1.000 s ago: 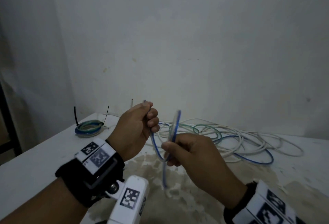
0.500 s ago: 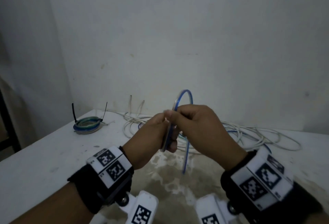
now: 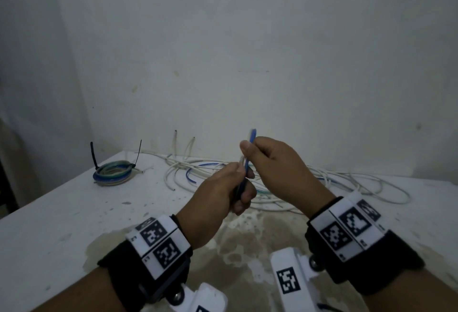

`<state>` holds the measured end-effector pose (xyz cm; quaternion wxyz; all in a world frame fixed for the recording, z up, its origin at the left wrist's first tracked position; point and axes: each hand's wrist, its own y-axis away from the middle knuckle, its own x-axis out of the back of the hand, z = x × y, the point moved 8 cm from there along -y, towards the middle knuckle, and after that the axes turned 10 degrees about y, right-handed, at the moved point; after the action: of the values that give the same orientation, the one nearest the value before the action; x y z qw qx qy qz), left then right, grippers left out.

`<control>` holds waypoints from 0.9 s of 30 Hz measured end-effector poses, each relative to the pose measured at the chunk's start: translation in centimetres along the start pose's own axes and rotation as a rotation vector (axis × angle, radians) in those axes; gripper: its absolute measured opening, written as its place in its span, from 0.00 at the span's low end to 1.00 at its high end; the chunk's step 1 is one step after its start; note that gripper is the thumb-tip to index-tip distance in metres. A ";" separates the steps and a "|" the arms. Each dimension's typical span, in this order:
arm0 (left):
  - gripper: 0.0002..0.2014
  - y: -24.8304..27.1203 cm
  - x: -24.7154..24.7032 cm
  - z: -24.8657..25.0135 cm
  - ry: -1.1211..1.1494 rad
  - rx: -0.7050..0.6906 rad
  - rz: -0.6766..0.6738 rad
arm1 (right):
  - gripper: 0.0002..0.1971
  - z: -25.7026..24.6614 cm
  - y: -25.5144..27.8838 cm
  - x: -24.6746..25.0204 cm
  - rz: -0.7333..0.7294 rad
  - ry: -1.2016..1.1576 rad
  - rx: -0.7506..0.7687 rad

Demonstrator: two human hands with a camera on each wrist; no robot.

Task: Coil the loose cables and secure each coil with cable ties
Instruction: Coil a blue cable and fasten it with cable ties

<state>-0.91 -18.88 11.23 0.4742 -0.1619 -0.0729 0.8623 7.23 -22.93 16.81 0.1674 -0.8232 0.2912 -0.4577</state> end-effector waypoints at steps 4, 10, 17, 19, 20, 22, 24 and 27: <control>0.14 0.0 -0.3 0.0 -0.079 -0.032 0.006 | 0.24 1.2 0.5 0.0 -0.002 0.085 -0.048; 0.17 -0.5 -1.1 0.2 -0.152 -0.206 0.041 | 0.27 2.6 2.9 -1.7 -0.197 -0.345 -0.169; 0.14 -1.4 -3.4 -0.9 -0.322 -0.237 -0.066 | 0.12 6.0 4.2 -1.0 0.025 -0.952 -0.372; 0.15 -1.4 -3.4 -0.2 -0.515 -0.297 -0.059 | 0.15 6.8 4.7 0.2 0.067 -1.050 -0.378; 0.13 -1.4 -2.8 0.6 -0.581 -0.355 0.009 | 0.16 7.1 4.9 0.8 0.068 -1.082 -0.368; 0.08 -1.4 -1.3 2.4 -0.573 -0.464 0.177 | 0.15 7.1 5.3 1.8 0.006 -1.123 -0.345; 0.10 -2.1 -0.6 3.1 -0.487 -0.474 0.197 | 0.14 6.7 5.9 2.3 -0.065 -1.123 -0.332; 0.21 -3.8 -1.3 2.9 -0.496 -0.360 0.040 | 0.13 5.6 6.4 2.2 -0.150 -1.146 -0.304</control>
<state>1.76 -17.85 15.25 0.3885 -0.0292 -0.3349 0.8579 10.80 -29.21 11.86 0.1452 -0.9721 0.1577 0.0956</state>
